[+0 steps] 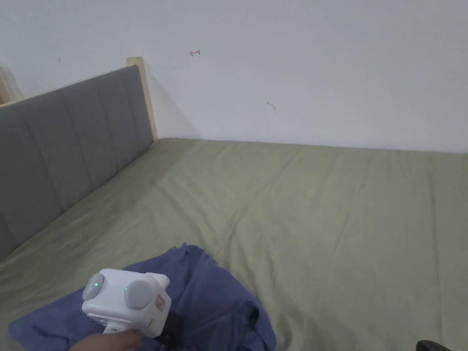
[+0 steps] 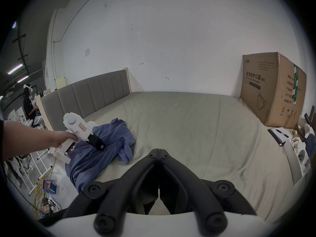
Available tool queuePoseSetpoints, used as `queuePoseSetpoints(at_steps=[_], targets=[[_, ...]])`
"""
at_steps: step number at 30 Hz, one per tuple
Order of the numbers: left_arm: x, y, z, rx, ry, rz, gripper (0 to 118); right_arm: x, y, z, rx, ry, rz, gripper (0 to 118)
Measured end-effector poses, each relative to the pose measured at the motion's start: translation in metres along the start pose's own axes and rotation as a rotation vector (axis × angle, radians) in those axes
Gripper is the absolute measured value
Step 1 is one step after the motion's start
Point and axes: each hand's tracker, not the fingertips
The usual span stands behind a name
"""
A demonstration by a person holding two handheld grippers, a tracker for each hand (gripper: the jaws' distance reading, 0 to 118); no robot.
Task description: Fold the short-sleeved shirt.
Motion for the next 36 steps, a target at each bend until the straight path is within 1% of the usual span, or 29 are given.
queuePoseSetpoints(at_steps=[1, 2, 4, 5, 8, 10, 12, 16, 18, 20, 22, 24, 27, 29, 30, 33, 35, 36], targets=[[-0.003, 0.0, 0.009, 0.01, 0.002, 0.003, 4, 0.001, 0.002, 0.004, 0.008, -0.001, 0.001, 0], [-0.007, 0.0, 0.017, 0.0, 0.0, -0.007, 2, 0.002, 0.004, 0.007, 0.015, -0.002, 0.001, 0], [-0.017, 0.006, 0.044, -0.009, -0.091, 0.039, 2, 0.004, 0.009, 0.015, 0.03, -0.004, -0.004, 0], [-0.02, 0.008, 0.062, 0.007, -0.098, 0.041, 2, 0.005, 0.011, 0.018, 0.036, -0.002, -0.007, 0], [-0.023, 0.015, 0.136, 0.133, -0.075, -0.011, 2, 0.008, 0.02, 0.031, 0.073, 0.006, -0.01, 0], [-0.018, 0.02, 0.195, 0.229, -0.113, -0.023, 2, 0.01, 0.026, 0.041, 0.108, 0.0, -0.008, 0], [0.004, 0.02, 0.254, 0.312, -0.154, -0.055, 2, 0.013, 0.031, 0.05, 0.138, -0.005, -0.014, 0], [0.072, 0.026, 0.353, 0.457, -0.176, -0.257, 2, 0.023, 0.039, 0.071, 0.195, -0.022, -0.041, 0], [0.108, 0.032, 0.383, 0.505, -0.209, -0.296, 2, 0.03, 0.042, 0.082, 0.22, -0.04, -0.052, 0], [0.143, 0.038, 0.4, 0.529, -0.292, -0.338, 2, 0.036, 0.044, 0.093, 0.237, -0.058, -0.066, 0], [0.184, 0.041, 0.403, 0.553, -0.328, -0.418, 2, 0.045, 0.044, 0.104, 0.25, -0.074, -0.084, 0], [0.226, 0.042, 0.397, 0.559, -0.351, -0.466, 2, 0.054, 0.042, 0.114, 0.257, -0.096, -0.093, 0], [0.279, 0.051, 0.361, 0.475, -0.501, -0.498, 2, 0.069, 0.037, 0.127, 0.257, -0.152, -0.107, 0], [0.312, 0.053, 0.321, 0.425, -0.553, -0.479, 2, 0.08, 0.031, 0.134, 0.252, -0.176, -0.126, 0], [0.33, 0.053, 0.298, 0.386, -0.56, -0.494, 2, 0.086, 0.028, 0.137, 0.245, -0.192, -0.139, 0], [0.374, 0.046, 0.217, 0.256, -0.52, -0.555, 3, 0.1, 0.017, 0.143, 0.21, -0.248, -0.161, 0], [0.39, 0.036, 0.165, 0.156, -0.521, -0.534, 4, 0.107, 0.009, 0.146, 0.19, -0.266, -0.171, 0], [0.397, 0.031, 0.14, 0.095, -0.525, -0.518, 8, 0.111, 0.005, 0.147, 0.18, -0.271, -0.177, 0]])
